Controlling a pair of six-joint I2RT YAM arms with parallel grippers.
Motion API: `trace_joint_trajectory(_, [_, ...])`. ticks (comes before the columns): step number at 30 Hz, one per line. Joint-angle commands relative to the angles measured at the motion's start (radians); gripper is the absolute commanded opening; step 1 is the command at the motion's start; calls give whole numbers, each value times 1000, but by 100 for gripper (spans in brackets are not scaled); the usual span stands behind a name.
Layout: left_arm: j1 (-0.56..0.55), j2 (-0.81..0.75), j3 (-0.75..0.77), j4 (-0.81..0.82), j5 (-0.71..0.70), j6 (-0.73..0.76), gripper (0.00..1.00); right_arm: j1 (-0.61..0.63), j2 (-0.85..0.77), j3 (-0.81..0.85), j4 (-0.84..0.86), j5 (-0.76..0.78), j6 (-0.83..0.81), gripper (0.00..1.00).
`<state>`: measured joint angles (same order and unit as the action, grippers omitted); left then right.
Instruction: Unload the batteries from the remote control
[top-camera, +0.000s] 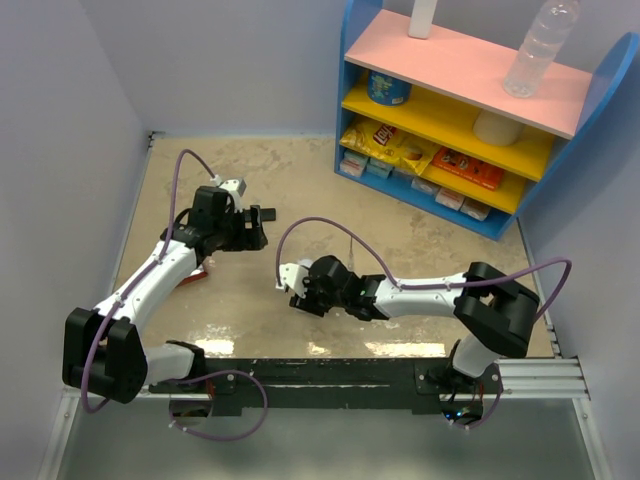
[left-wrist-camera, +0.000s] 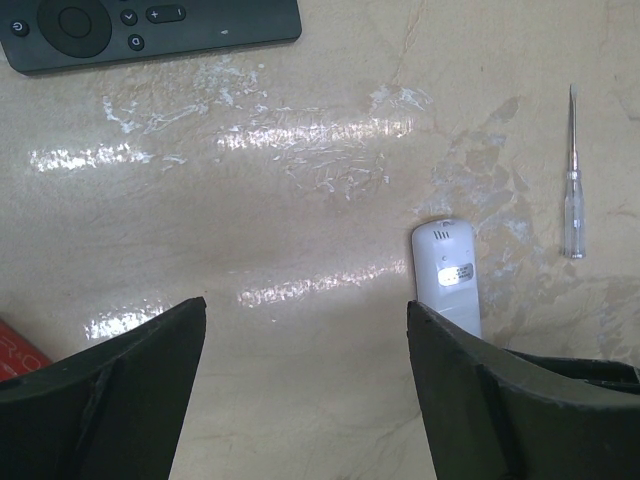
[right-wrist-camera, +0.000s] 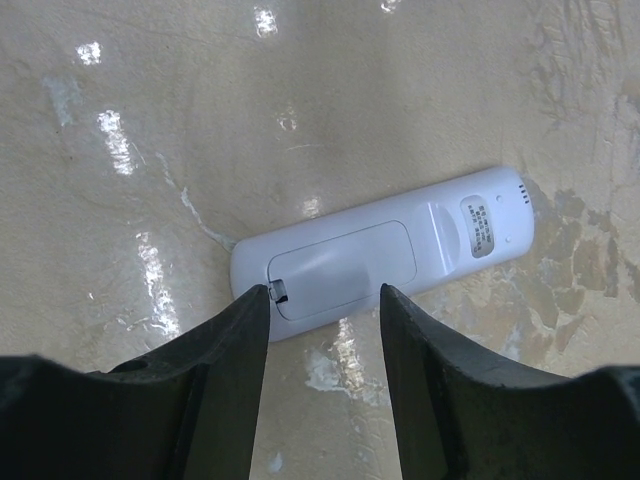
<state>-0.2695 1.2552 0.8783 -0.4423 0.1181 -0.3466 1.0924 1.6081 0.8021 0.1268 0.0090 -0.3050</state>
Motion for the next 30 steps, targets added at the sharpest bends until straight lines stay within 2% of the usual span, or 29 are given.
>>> trace_joint_trajectory(1, [0,-5,-1,11,-11,24,85,-2,19,37,16,-6,-3,50])
trace_joint_trajectory(18, [1,-4,-1,11,-12,24,85,1,23,29,36,54,-16,40])
trace_joint_trajectory(30, [0,3,1,10,-12,24,85,17,-5,28,71,103,-20,40])
